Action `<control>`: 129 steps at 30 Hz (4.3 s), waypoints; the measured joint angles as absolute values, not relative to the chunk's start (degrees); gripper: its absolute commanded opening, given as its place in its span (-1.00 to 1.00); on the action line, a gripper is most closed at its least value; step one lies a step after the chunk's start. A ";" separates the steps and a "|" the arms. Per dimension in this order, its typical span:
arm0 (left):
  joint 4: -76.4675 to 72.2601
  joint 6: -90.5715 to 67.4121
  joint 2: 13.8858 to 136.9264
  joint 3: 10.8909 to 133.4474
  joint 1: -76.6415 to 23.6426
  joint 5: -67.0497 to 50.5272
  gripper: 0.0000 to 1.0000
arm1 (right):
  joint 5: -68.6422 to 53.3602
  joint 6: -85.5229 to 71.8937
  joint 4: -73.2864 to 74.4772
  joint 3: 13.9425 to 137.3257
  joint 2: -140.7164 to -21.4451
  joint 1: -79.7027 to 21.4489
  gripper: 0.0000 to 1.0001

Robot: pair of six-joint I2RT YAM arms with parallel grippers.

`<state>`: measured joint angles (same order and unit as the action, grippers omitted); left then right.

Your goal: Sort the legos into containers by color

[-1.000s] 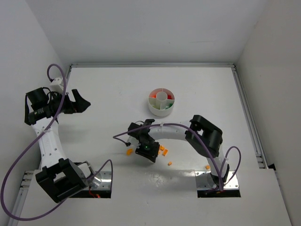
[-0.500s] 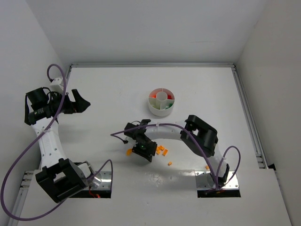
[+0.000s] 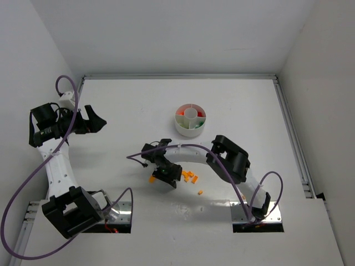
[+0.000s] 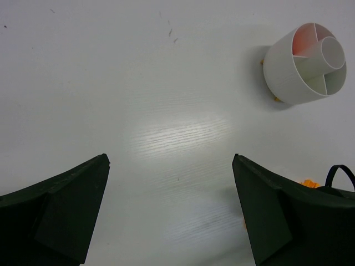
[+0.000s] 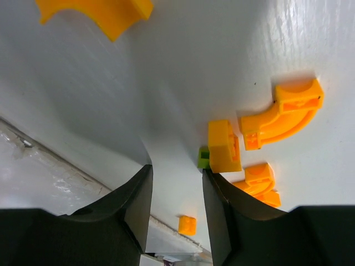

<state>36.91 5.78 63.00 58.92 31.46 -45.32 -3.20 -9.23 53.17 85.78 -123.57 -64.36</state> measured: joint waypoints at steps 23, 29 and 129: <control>37.41 7.33 65.49 59.44 31.46 -45.23 0.99 | 1.93 -10.79 55.48 88.92 -125.80 -65.76 -0.07; 37.58 7.51 65.58 59.53 31.46 -45.34 0.99 | 2.04 -10.76 58.11 91.74 -127.81 -65.76 -0.07; 36.47 6.76 66.65 60.71 31.46 -46.09 0.99 | 15.88 -4.86 49.34 105.62 -119.11 -47.16 -1.00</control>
